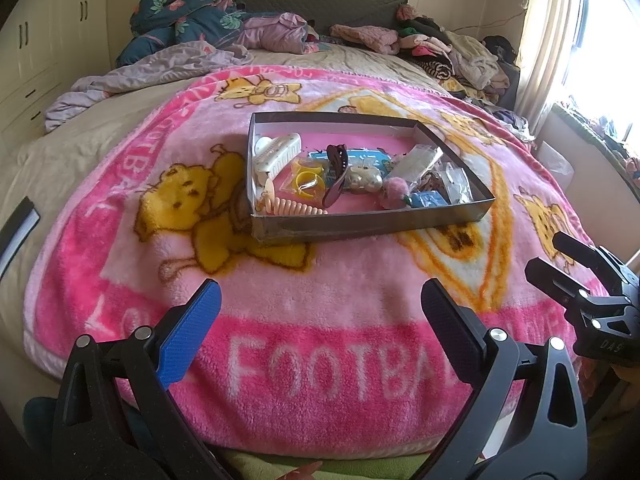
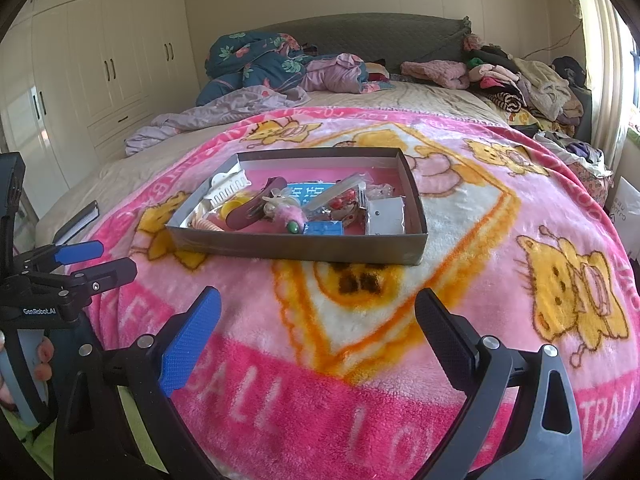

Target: Organize jewelry

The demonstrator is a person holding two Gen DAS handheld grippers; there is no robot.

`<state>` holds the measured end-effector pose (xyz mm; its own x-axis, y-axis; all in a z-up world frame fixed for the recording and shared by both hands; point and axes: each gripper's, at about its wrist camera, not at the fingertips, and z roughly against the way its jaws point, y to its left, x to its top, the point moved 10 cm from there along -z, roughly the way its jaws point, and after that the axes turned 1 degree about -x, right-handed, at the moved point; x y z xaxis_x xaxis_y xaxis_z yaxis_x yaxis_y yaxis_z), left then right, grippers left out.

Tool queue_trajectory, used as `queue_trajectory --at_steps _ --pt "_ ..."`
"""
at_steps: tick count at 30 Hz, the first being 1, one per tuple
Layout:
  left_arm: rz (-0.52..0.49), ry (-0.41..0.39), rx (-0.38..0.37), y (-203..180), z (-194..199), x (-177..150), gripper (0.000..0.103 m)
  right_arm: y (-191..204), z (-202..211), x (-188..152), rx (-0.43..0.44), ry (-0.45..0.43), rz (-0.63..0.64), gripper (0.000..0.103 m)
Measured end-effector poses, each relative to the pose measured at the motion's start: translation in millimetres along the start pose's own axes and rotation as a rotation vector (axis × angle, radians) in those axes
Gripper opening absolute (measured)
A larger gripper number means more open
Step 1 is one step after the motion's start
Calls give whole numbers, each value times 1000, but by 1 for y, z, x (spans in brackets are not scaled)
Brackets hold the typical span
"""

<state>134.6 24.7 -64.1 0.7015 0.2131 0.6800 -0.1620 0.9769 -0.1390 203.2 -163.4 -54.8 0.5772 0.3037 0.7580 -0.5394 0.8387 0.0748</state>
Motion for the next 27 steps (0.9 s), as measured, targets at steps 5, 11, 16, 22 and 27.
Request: queue_trajectory --at_steps 5,11,16,22,27 --pt "2 -2 3 0 1 1 92 0 0 0 1 -1 1 95" --pt "0 -2 4 1 2 1 92 0 0 0 1 0 1 95" --pt "-2 -3 3 0 2 1 92 1 0 0 0 1 1 95" --pt "-2 -3 5 1 2 1 92 1 1 0 0 -1 1 95" --pt "-4 -2 9 0 2 1 92 1 0 0 -1 0 3 95"
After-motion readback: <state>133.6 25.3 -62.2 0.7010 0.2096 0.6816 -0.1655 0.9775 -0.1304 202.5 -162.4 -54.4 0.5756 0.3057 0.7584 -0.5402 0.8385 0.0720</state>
